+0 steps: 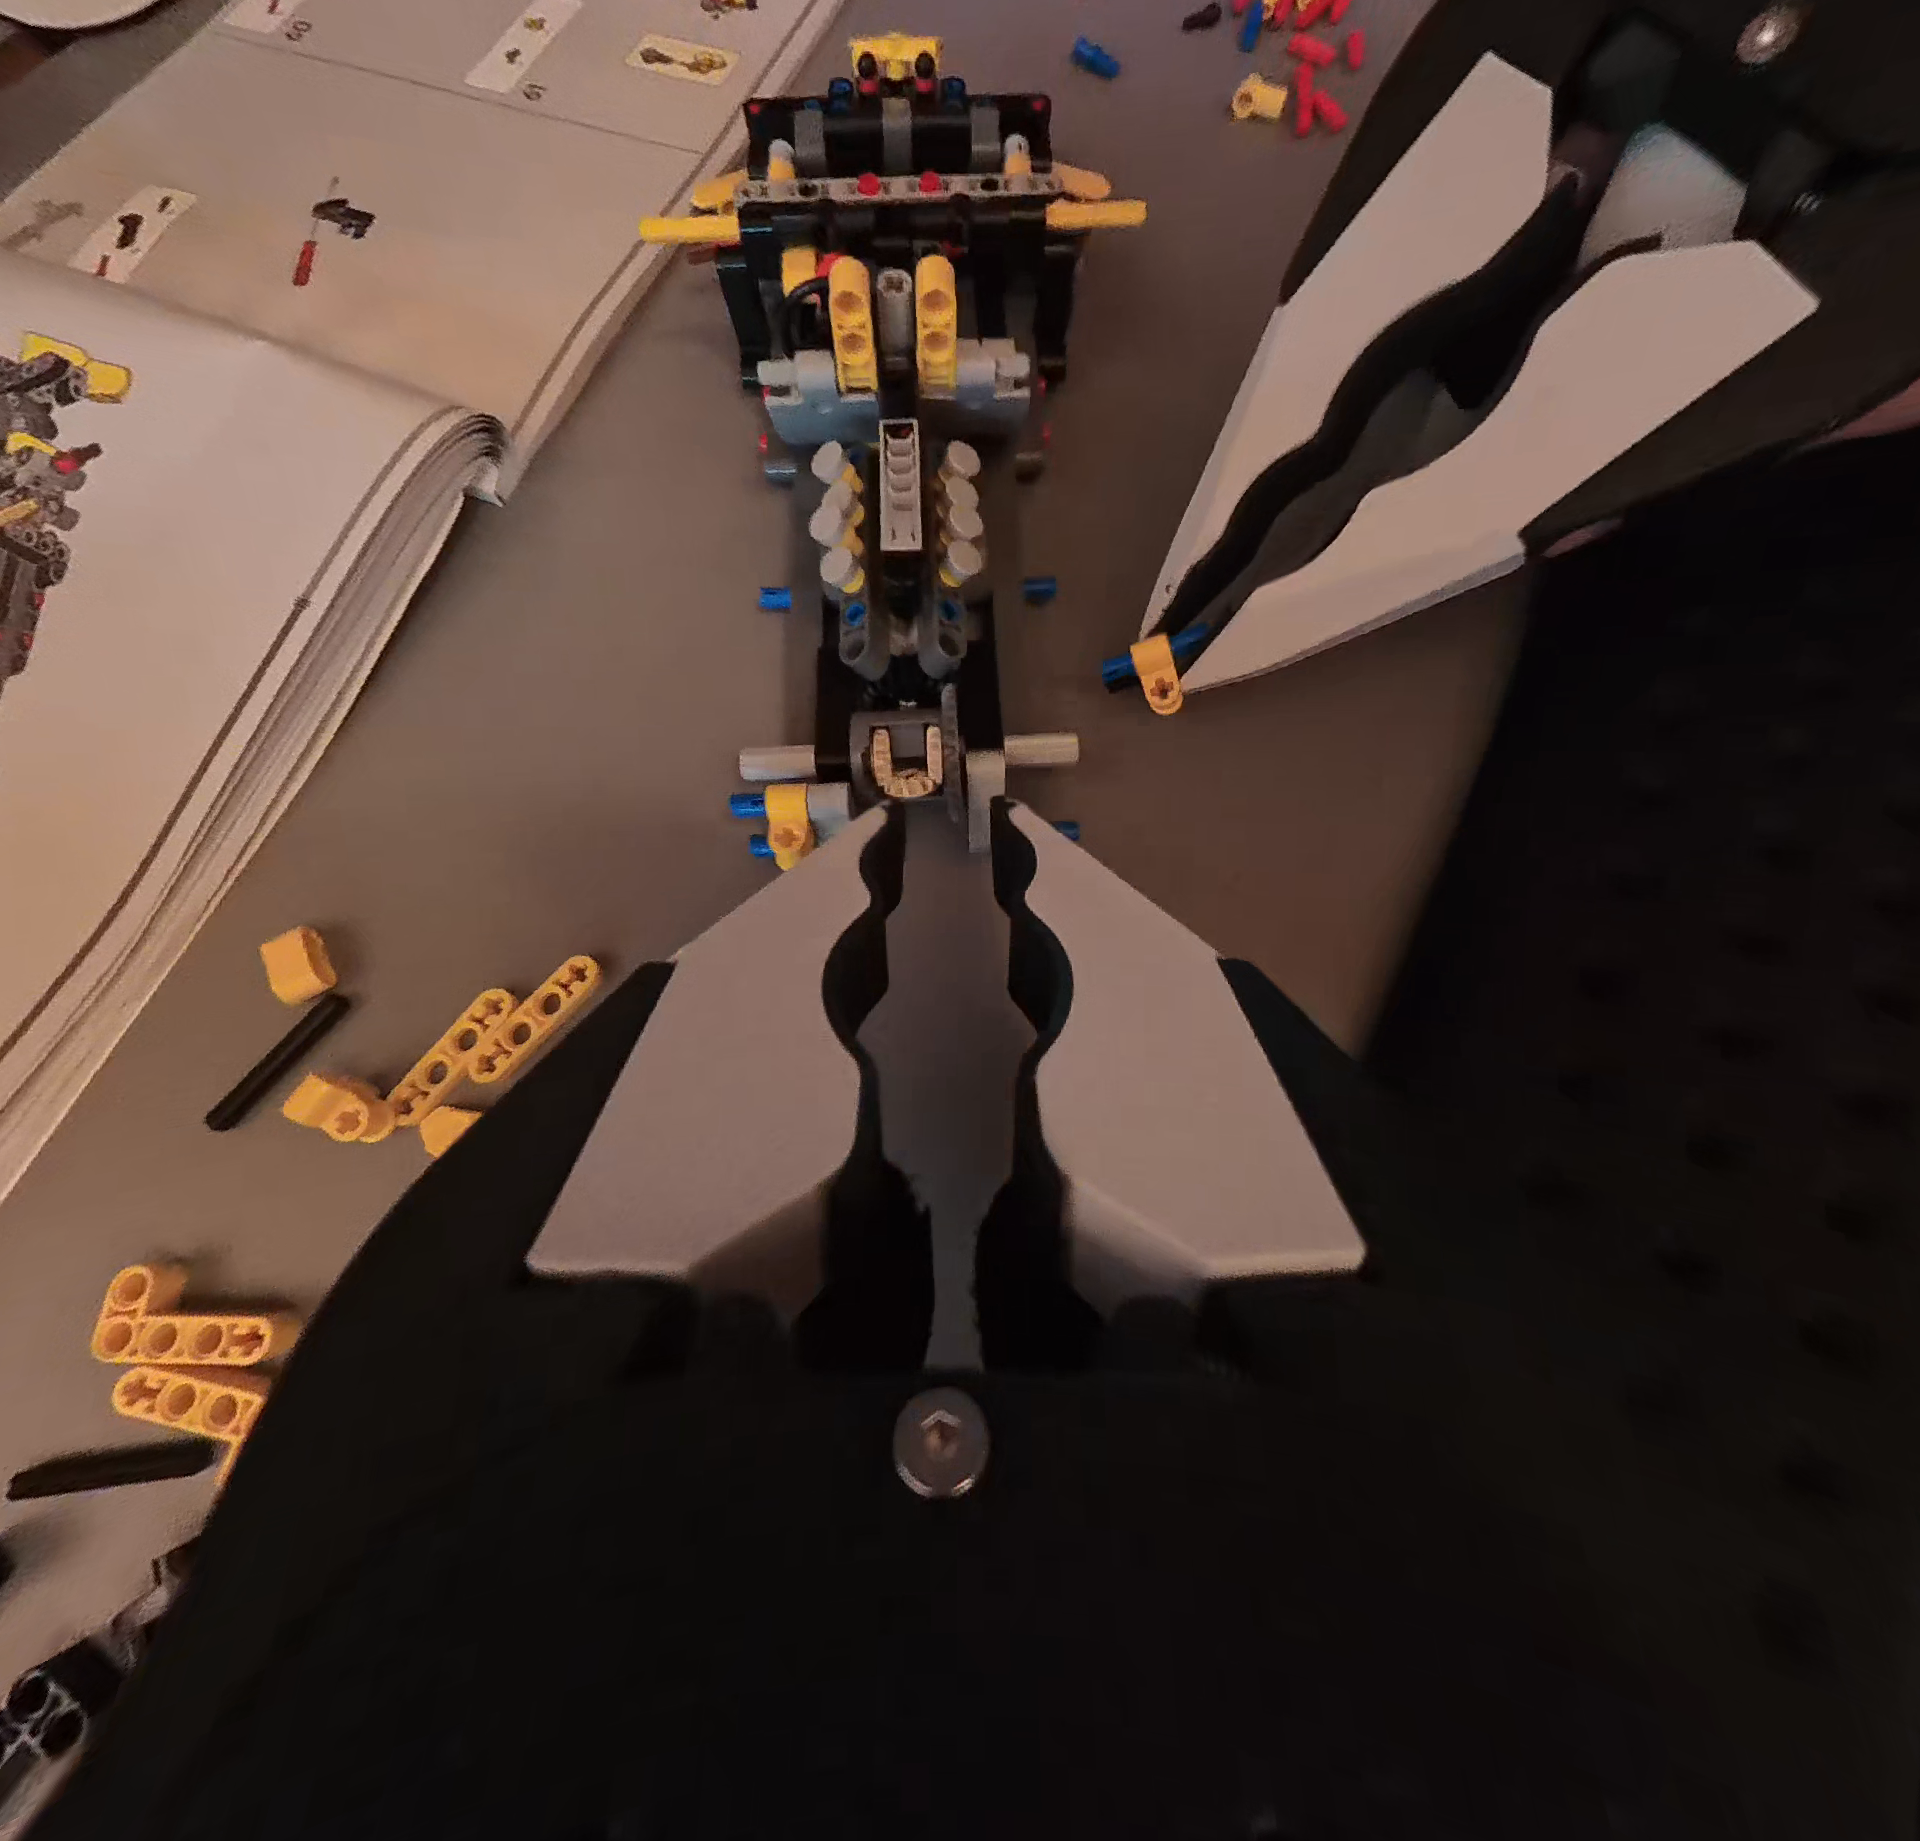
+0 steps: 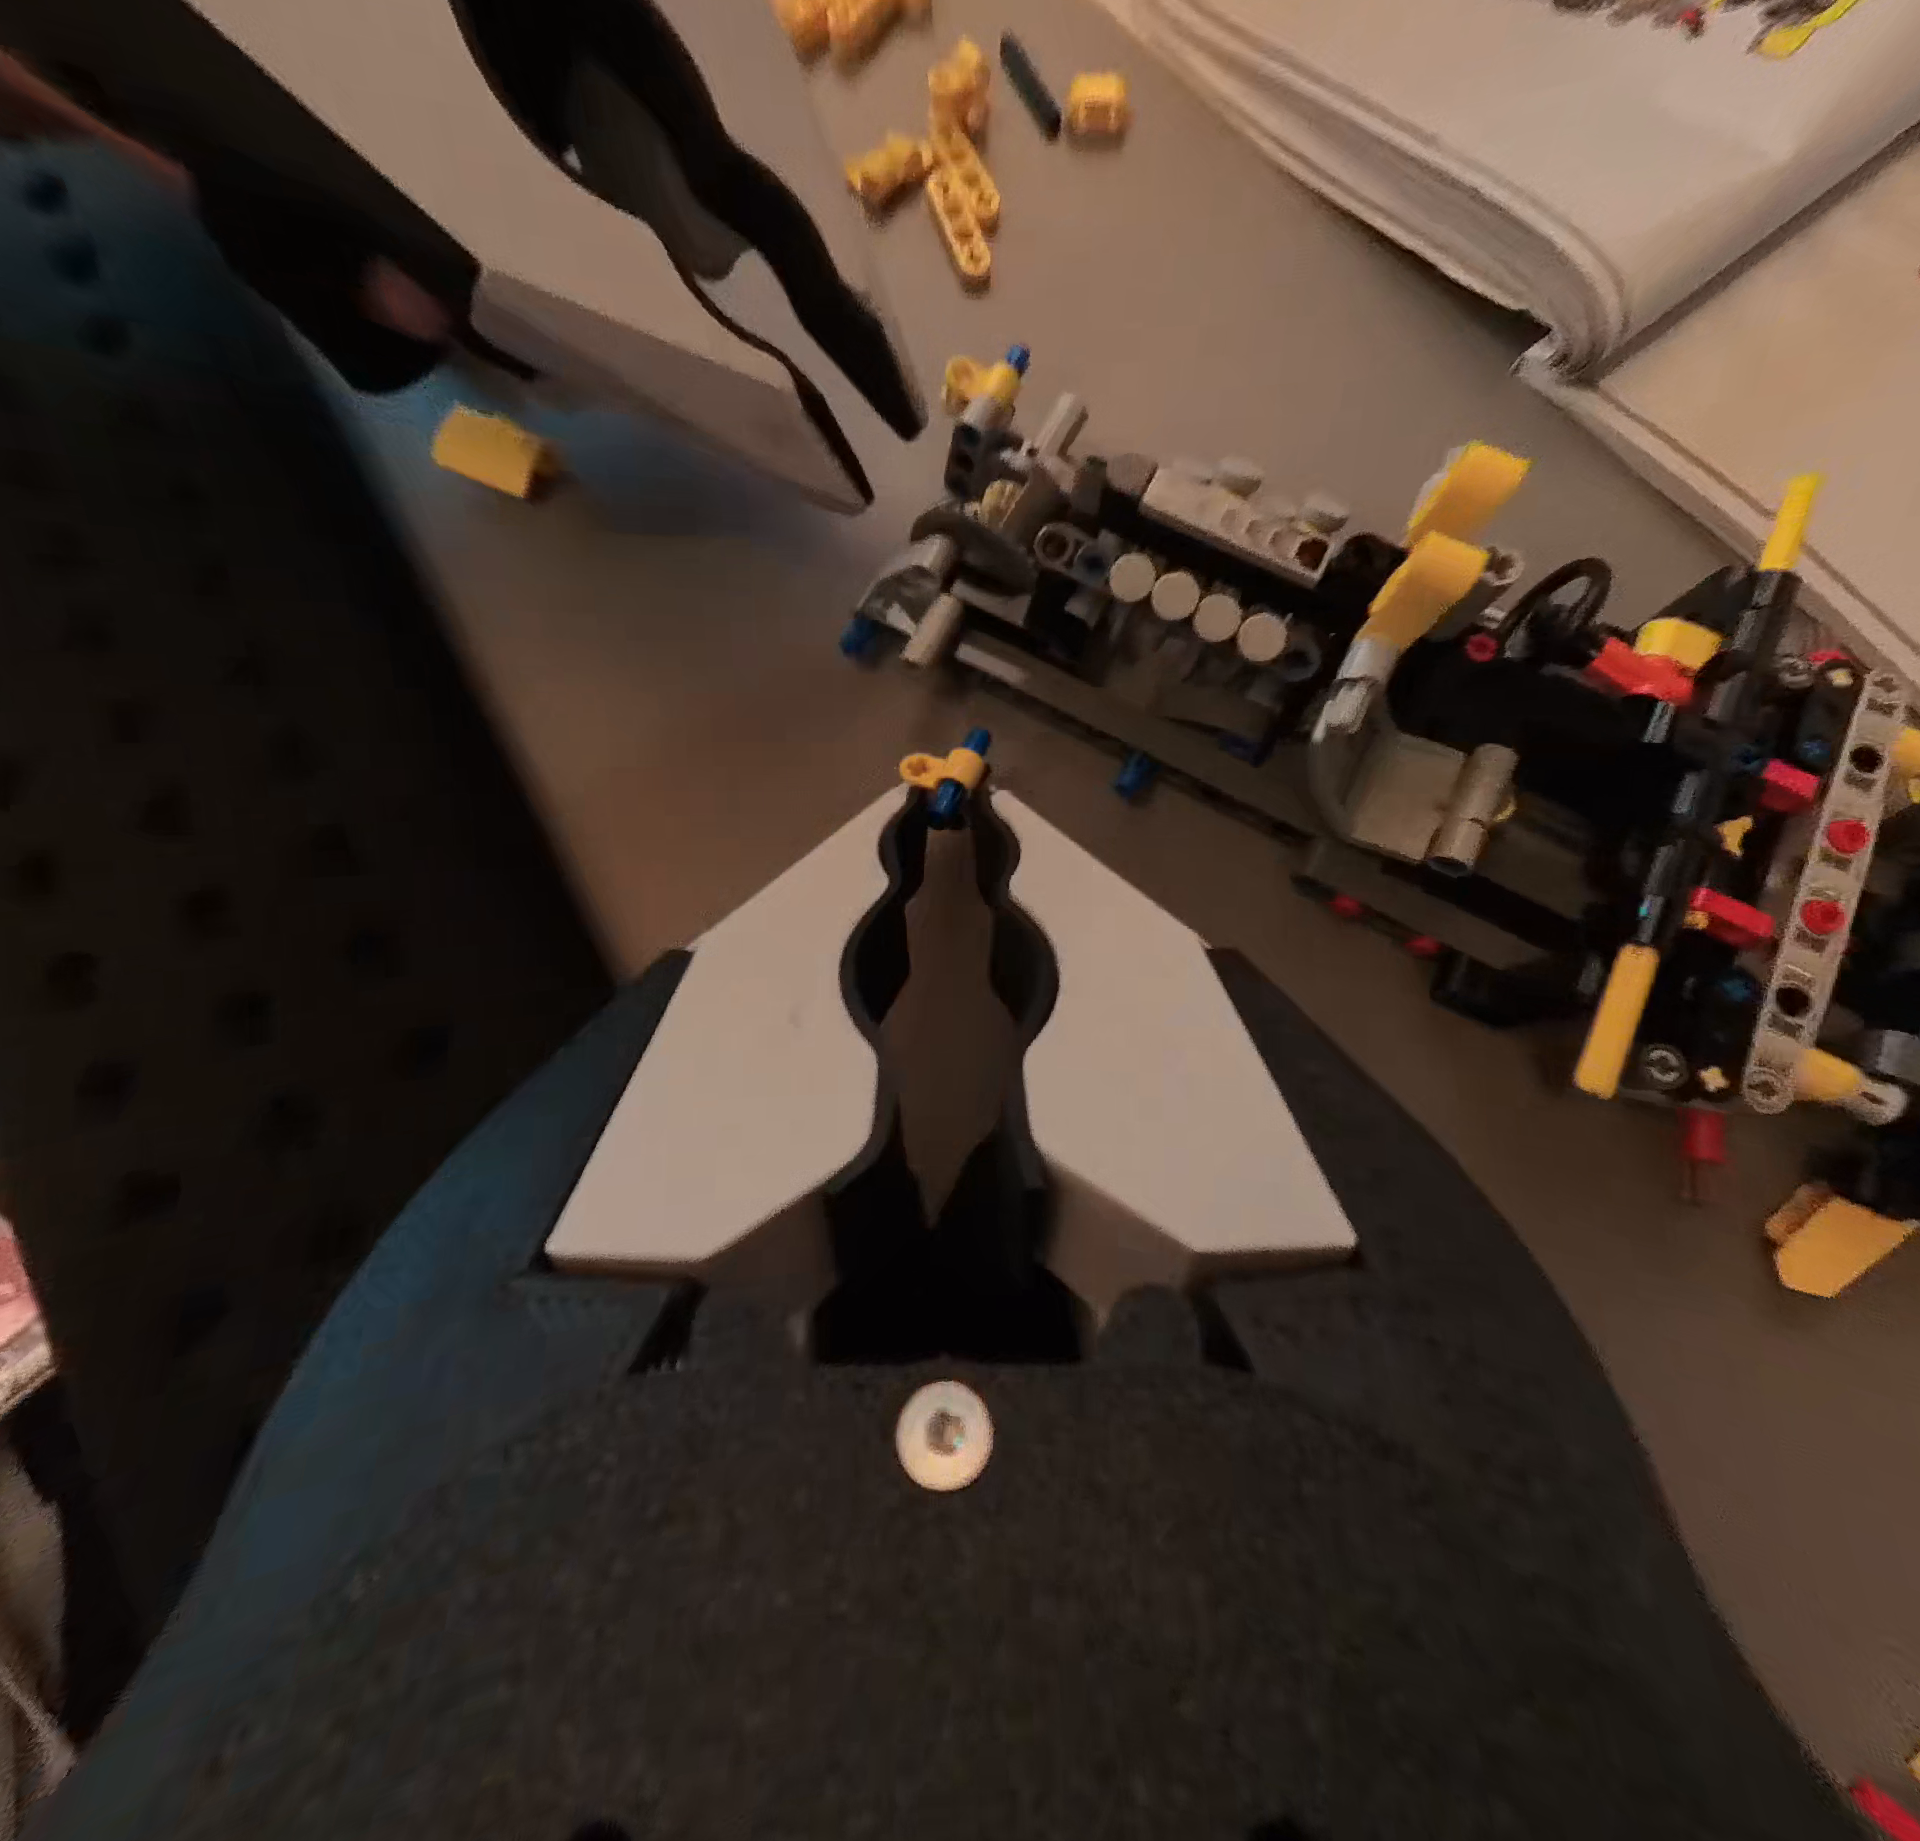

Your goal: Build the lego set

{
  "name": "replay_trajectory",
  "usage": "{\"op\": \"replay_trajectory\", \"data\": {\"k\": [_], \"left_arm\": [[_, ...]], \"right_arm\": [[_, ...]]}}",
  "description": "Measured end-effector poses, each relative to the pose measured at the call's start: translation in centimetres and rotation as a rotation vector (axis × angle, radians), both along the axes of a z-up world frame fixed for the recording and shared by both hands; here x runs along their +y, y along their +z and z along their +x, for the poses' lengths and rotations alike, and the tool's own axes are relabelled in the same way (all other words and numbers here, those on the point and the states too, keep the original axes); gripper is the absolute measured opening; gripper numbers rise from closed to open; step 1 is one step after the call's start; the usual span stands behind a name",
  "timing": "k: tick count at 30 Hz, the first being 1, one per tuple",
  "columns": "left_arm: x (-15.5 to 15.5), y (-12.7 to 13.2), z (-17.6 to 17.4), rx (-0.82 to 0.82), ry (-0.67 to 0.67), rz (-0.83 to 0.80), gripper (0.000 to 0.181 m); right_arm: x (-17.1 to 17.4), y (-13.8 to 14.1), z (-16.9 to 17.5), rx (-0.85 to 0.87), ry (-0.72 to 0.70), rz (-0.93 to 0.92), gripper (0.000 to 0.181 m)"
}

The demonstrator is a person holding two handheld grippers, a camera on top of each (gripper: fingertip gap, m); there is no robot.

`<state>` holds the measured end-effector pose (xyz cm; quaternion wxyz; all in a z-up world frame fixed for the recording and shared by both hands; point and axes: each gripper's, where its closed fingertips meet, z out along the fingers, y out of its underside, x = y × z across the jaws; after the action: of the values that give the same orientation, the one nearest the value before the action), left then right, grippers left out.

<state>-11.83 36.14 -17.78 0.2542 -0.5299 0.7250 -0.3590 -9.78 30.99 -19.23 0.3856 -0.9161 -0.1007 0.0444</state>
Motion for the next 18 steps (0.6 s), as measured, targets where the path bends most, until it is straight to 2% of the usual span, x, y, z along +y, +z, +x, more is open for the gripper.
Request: {"op": "replay_trajectory", "data": {"k": [7,9,14,18], "left_arm": [[-0.7,-1.1,0.1,0.010,-0.045,0.040,0.017],[-1.0,-1.3,0.3,0.012,-0.050,0.016,0.018],[-1.2,-1.6,0.7,0.027,-0.071,0.019,0.017],[-1.7,-1.6,0.6,0.012,-0.106,0.036,0.016]], "right_arm": [[-0.1,-1.1,-0.3,-0.049,0.053,-0.042,0.008],[0.0,-0.8,-0.3,-0.042,0.044,-0.027,0.020],[1.4,2.4,-1.9,0.085,0.075,0.126,0.029],[2.8,1.7,-2.7,0.210,0.107,0.122,0.039]]}}
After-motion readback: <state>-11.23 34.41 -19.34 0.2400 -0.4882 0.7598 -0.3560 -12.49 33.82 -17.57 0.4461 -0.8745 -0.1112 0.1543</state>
